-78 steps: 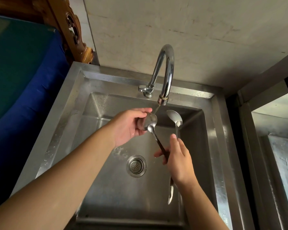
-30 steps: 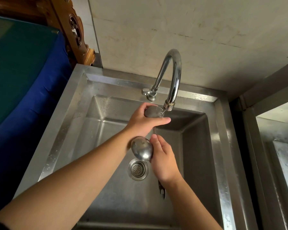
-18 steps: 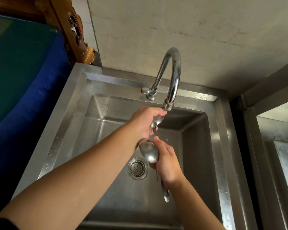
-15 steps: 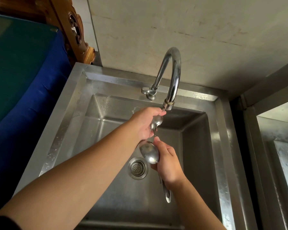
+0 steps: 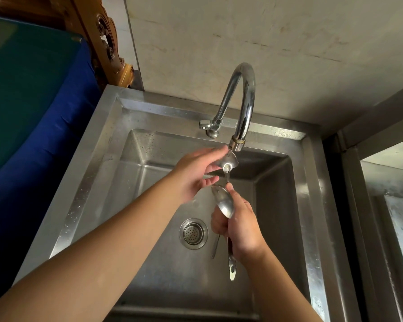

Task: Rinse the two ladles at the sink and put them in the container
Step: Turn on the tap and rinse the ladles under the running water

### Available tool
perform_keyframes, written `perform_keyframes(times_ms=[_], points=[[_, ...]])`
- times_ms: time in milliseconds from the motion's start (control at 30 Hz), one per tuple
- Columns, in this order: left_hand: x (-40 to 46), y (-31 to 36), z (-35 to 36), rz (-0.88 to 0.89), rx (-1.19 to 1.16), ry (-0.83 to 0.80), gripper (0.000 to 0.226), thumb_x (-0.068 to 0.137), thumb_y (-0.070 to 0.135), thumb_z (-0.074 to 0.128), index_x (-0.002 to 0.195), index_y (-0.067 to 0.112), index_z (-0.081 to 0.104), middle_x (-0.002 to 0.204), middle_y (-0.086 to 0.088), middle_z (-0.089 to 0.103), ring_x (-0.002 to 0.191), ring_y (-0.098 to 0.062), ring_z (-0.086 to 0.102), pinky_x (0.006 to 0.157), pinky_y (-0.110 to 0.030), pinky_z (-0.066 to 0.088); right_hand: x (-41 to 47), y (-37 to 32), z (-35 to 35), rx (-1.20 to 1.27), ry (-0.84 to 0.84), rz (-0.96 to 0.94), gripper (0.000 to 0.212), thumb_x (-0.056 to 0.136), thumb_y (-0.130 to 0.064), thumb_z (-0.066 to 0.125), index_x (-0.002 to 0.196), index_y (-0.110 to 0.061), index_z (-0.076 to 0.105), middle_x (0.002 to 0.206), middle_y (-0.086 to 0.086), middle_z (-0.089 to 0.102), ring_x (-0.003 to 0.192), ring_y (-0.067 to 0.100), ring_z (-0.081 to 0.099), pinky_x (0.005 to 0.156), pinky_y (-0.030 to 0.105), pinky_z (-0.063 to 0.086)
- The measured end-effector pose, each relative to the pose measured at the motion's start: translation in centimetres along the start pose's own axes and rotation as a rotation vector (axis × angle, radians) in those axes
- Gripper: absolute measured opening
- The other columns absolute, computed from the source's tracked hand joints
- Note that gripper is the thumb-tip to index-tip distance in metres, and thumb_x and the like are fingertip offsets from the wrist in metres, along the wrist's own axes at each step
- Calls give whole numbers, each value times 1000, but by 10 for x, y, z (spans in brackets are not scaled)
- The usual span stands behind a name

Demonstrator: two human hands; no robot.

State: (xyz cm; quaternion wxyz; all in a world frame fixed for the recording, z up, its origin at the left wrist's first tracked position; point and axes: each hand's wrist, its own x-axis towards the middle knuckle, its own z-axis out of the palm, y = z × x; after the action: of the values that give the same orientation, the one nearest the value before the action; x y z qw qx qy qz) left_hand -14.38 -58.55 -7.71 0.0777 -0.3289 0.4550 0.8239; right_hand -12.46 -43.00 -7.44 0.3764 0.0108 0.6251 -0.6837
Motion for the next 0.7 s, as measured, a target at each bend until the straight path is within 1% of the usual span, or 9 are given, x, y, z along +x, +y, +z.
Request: perform_keyframes(times_ms=[100, 167, 267, 367, 433, 500, 567, 633, 700], points=[[-6, -3, 0, 143, 129, -63, 45, 70, 20, 88, 113, 21, 72, 100, 7, 77, 86, -6, 71, 79, -28, 50, 0, 0, 2, -20, 16, -7, 52, 99, -48, 44, 53, -24, 46, 40, -4, 38, 36, 11, 29, 40, 24, 28], [-6, -4, 2, 195, 167, -49, 57, 63, 12, 92, 114, 22, 69, 101, 5, 77, 86, -8, 73, 78, -28, 54, -1, 0, 6, -35, 18, -9, 52, 102, -46, 42, 57, -23, 48, 41, -5, 38, 36, 10, 30, 39, 23, 29], [-3, -1, 8, 237, 293, 82, 65, 45, 30, 97, 105, 34, 70, 104, 5, 77, 95, -13, 74, 82, -30, 61, -4, 0, 12, -75, 30, -29, 54, 107, -42, 39, 58, -21, 50, 42, -5, 38, 37, 9, 31, 40, 23, 29], [3, 3, 13, 246, 423, 170, 61, 37, 46, 96, 90, 46, 66, 99, 8, 75, 86, -11, 74, 67, -24, 58, -6, -1, 16, -134, 34, -58, 57, 108, -40, 37, 56, -19, 49, 41, -3, 40, 38, 10, 32, 41, 23, 29], [7, 5, 15, 188, 388, 164, 57, 36, 45, 96, 83, 46, 64, 99, 5, 75, 86, -15, 74, 71, -34, 62, -6, -2, 16, -170, 30, -68, 55, 108, -40, 37, 60, -17, 52, 42, -6, 41, 39, 9, 33, 43, 23, 30], [11, 8, 18, 94, 285, 121, 52, 37, 37, 96, 79, 43, 65, 95, 6, 76, 92, -16, 74, 82, -43, 63, -5, -4, 15, -196, 28, -69, 53, 108, -39, 37, 65, -15, 57, 44, -12, 43, 41, 4, 35, 46, 21, 32], [14, 11, 22, 6, 201, 84, 48, 43, 35, 93, 83, 38, 67, 86, 8, 76, 87, -11, 72, 78, -39, 59, -4, -4, 13, -220, 26, -65, 50, 107, -39, 38, 72, -12, 61, 45, -14, 44, 42, 3, 37, 48, 22, 32], [16, 16, 25, -56, 113, 113, 33, 57, 38, 82, 87, 28, 70, 82, 6, 74, 78, -12, 66, 70, -34, 55, -5, -2, 12, -252, 7, -65, 53, 104, -44, 40, 70, -7, 55, 47, -11, 41, 45, 6, 35, 50, 24, 31], [18, 20, 24, -95, 94, 167, 21, 70, 39, 73, 82, 22, 71, 81, 2, 71, 75, -17, 61, 73, -35, 52, -7, 1, 10, -265, -18, -48, 60, 100, -49, 41, 70, 2, 49, 52, -7, 39, 50, 10, 34, 53, 26, 31]])
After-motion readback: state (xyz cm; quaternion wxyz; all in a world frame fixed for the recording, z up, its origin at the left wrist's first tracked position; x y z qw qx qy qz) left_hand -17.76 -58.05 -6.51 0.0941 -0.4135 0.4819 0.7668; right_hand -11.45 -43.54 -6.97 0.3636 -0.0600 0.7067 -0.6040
